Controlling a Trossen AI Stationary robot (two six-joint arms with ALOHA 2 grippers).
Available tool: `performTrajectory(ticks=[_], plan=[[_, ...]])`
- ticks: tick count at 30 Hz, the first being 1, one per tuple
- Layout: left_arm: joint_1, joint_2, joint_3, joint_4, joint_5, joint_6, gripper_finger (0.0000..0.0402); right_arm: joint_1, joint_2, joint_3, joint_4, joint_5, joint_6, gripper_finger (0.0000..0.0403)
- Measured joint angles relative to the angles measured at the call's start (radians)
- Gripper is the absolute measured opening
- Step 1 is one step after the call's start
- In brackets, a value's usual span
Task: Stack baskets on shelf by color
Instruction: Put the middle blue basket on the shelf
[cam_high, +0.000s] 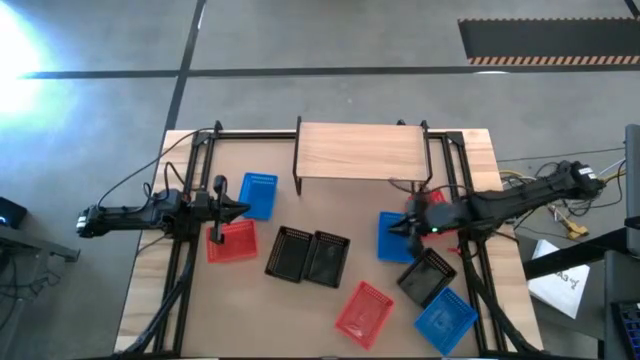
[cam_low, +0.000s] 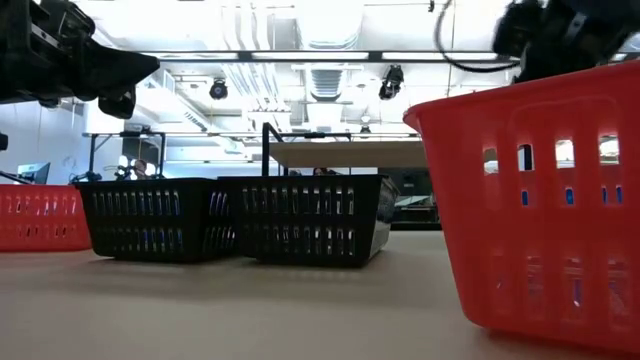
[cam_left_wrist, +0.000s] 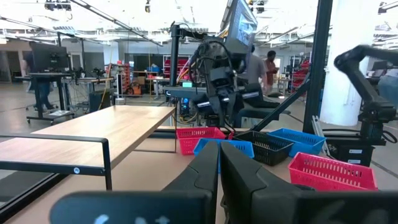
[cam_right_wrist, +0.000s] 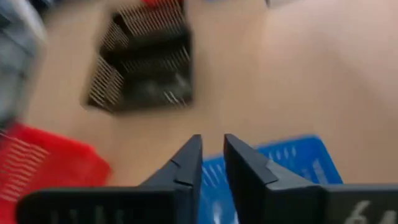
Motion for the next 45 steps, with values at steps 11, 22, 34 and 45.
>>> performTrajectory(ticks=[11,22,34,45], plan=[[0.000,-0.001,0.000,0.000,0.000,0.000,0.0000,0.106,0.448,0.374,-0.451,-0.111,-0.010,0.0165],[0.000,0.000,0.000,0.000,0.000,0.000,0.0000,0.190,0.756,0.517,-0.541,-0.130,-0.035,0.0138],[0.000,0.000,0.000,0.000,0.000,0.000,0.0000,0.190,0.829,0.635,-0.582,-0.046,-0.121,0.0013],[0.000,0.000,0.000,0.000,0.000,0.000,0.0000,0.128,0.818,1.131,-0.640,0.209,-0.533,0.0009]])
